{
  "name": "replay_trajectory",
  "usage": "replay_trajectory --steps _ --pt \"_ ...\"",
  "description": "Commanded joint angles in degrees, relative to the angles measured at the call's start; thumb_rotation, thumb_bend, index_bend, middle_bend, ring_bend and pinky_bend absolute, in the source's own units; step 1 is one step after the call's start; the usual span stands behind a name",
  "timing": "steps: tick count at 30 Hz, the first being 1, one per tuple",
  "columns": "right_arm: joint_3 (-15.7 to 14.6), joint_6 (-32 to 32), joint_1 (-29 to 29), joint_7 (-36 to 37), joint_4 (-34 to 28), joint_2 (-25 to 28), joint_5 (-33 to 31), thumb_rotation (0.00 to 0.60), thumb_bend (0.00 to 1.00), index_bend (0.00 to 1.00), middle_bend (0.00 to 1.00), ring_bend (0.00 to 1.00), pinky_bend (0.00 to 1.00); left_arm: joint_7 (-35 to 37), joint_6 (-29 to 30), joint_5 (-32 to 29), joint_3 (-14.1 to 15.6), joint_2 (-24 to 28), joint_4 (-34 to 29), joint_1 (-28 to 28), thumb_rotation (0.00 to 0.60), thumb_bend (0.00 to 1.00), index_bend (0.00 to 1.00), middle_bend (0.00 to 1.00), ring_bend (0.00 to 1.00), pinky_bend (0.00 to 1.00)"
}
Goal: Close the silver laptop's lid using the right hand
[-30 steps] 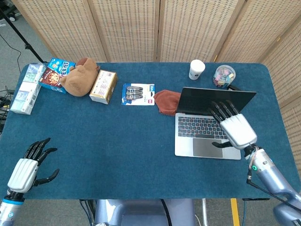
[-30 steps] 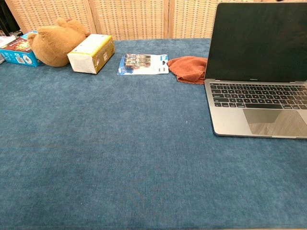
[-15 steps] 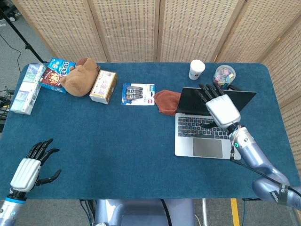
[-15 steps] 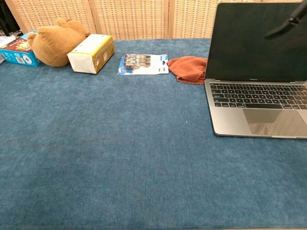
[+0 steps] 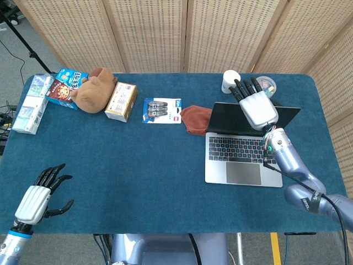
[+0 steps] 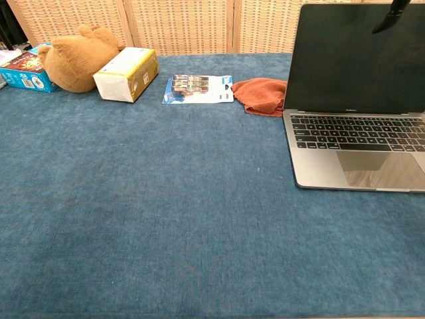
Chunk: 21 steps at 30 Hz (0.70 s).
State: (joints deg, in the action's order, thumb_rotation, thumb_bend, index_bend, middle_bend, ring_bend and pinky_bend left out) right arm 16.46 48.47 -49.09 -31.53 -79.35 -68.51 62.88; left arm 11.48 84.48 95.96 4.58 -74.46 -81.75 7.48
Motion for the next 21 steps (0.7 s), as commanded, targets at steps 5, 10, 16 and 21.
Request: replay_trajectory --steps 5,10,16,21 --pt "-1.72 0.64 -0.46 -5.66 0.73 0.58 -5.62 0.6 0.0 0.0 0.0 0.0 0.0 0.36 0.06 0.47 0.26 -0.04 0.1 0.14 0.409 0.28 0.27 0.1 0.07 0.09" --pt "-3.19 -0.35 -0.58 -9.17 -0.99 2.54 -10.37 0.6 0.0 0.0 0.0 0.0 0.0 0.52 0.24 0.87 0.47 0.03 -0.01 0.18 0.407 0.28 0.27 0.1 0.07 0.09" --pt "-5.81 -2.45 -2.17 -14.88 -3.71 5.32 -16.92 0.6 0.0 0.0 0.0 0.0 0.0 0.54 0.03 1.33 0.87 0.02 -0.16 0.35 0.407 0.28 0.27 0.1 0.07 0.09" --pt "-7.32 -3.22 -3.34 -16.4 -6.17 6.9 -19.84 0.6 0.0 0.0 0.0 0.0 0.0 0.71 -0.11 1.36 1.0 0.02 -0.1 0.43 0.408 0.28 0.27 0.1 0.07 0.09"
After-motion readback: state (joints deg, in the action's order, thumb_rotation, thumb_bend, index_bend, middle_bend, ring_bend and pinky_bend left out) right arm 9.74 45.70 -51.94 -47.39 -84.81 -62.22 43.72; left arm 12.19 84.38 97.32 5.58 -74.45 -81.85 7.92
